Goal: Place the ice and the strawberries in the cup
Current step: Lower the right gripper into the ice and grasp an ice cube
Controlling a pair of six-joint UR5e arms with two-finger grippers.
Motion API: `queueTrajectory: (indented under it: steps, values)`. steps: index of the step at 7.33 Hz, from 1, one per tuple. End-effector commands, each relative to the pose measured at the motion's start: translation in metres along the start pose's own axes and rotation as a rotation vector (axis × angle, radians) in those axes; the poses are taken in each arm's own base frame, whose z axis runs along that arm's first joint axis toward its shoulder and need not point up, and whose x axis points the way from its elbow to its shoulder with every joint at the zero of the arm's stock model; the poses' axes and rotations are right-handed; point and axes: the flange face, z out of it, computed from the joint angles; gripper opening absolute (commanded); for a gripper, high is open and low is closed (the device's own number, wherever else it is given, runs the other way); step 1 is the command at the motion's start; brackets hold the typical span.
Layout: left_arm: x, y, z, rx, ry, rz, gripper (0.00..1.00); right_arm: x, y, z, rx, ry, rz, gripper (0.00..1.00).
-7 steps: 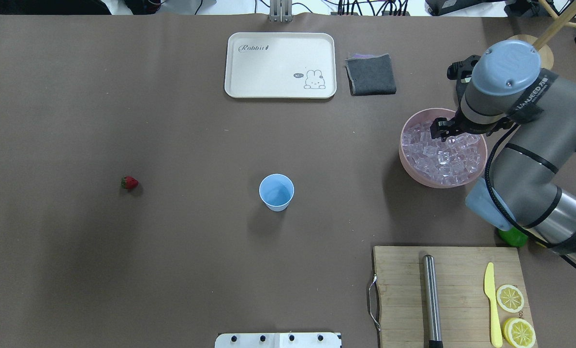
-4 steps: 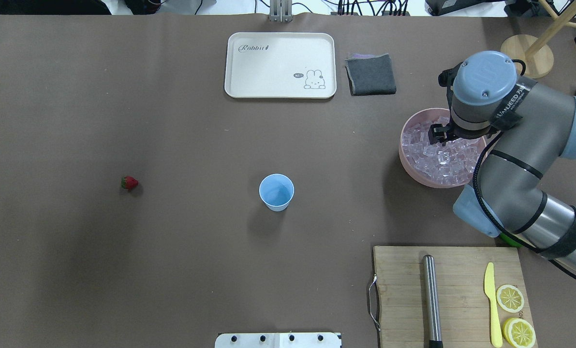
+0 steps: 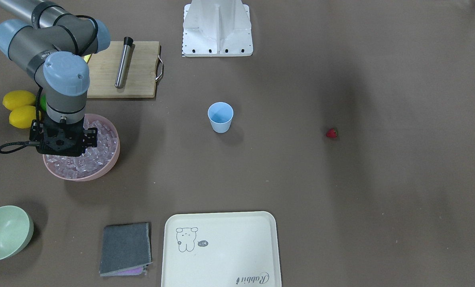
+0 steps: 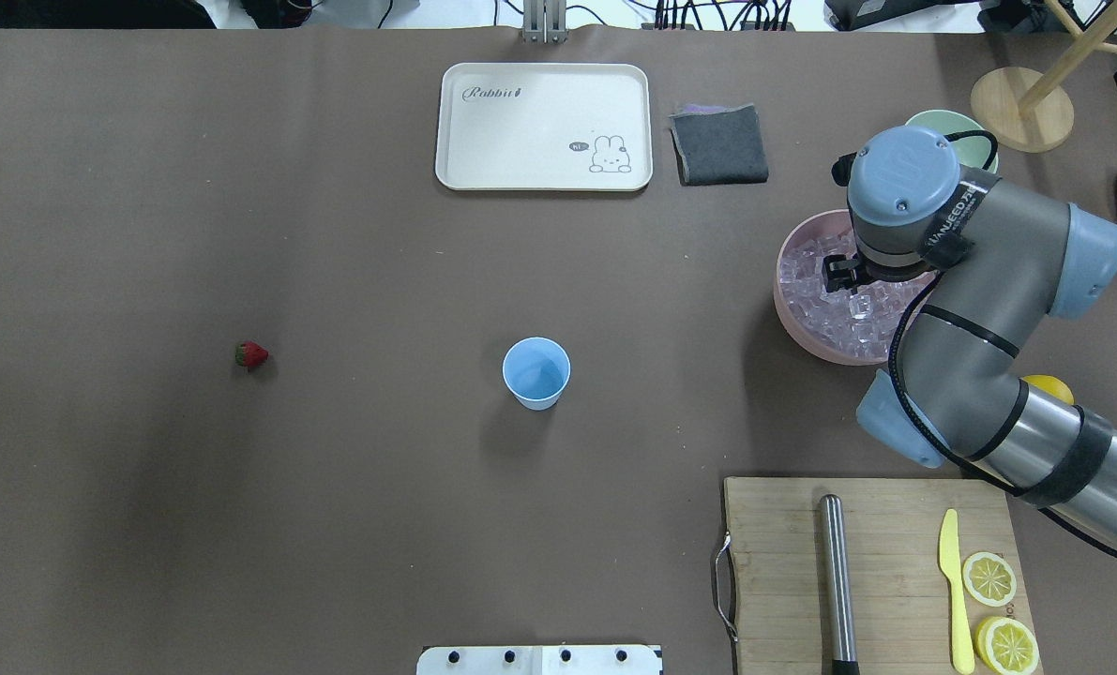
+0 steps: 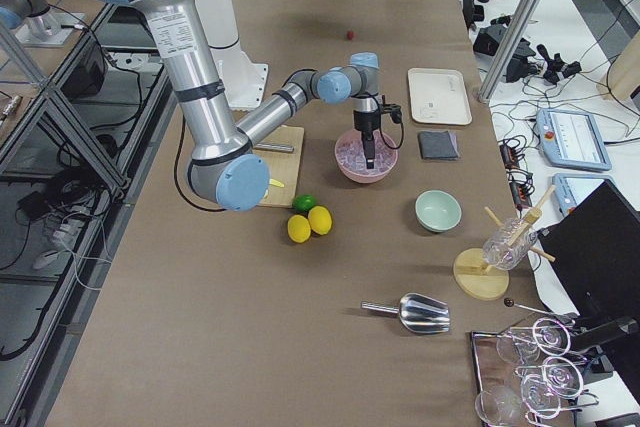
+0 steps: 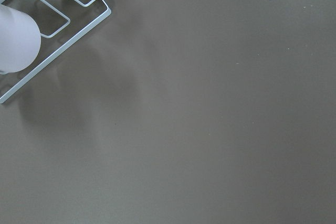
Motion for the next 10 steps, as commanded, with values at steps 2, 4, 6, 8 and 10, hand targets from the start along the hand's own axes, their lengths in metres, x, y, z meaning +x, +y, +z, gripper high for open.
queueTrajectory:
  steps: [2,4,6,8,10]
  values:
    - [-0.001,0.0,0.001,-0.002,0.0,0.0,0.98,-0.002,-0.001,0.003,-0.003,0.007,-0.002,0.9]
    - [0.0,0.0,0.002,-0.003,0.001,0.0,0.98,0.0,-0.002,0.012,-0.005,0.033,0.0,0.89]
    - [0.001,-0.003,0.0,0.002,0.0,0.004,0.98,0.0,-0.003,0.016,-0.01,0.039,0.001,0.89]
    - [0.001,-0.005,0.0,0.002,0.0,0.005,0.98,0.0,-0.003,0.014,-0.009,0.04,0.001,0.83]
    - [0.001,-0.005,0.0,0.002,0.0,0.007,0.98,0.0,-0.004,0.013,-0.008,0.038,0.002,0.71]
